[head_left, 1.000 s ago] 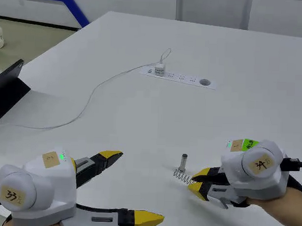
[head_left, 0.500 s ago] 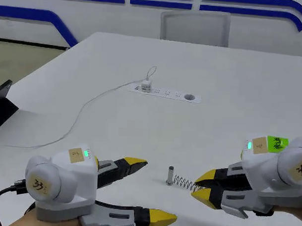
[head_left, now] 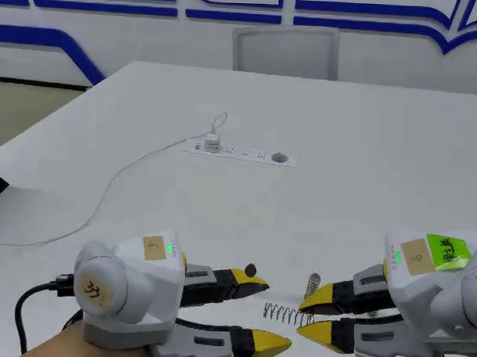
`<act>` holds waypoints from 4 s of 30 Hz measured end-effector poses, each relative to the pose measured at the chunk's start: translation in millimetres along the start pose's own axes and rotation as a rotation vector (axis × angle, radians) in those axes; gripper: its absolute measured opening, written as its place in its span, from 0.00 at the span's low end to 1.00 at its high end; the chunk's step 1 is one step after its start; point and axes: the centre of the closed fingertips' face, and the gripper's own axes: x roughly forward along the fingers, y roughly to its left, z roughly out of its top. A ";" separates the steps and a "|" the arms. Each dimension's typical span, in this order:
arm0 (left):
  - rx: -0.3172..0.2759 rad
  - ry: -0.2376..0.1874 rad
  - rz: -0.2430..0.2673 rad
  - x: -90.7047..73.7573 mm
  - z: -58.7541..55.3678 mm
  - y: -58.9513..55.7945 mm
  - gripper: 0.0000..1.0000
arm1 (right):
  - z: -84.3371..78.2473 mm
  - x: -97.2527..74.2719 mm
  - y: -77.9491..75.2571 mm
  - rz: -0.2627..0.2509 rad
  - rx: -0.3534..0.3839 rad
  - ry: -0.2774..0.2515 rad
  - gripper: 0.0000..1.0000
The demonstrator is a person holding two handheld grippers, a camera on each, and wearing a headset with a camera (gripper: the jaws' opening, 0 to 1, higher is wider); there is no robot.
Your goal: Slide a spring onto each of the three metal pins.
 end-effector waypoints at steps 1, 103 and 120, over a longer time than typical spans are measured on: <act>0.000 0.005 -0.006 0.6 -0.3 -1.2 0.38 | 0.4 -0.1 0.7 0.003 -0.005 0.000 0.11; 0.063 -0.081 0.212 -27.5 -7.6 20.8 0.43 | 38.7 -22.0 -29.6 -0.058 0.391 -0.335 0.10; -0.030 -0.090 0.323 -52.2 -29.0 38.2 0.74 | 33.3 -15.1 -51.6 -0.108 0.389 -0.285 0.10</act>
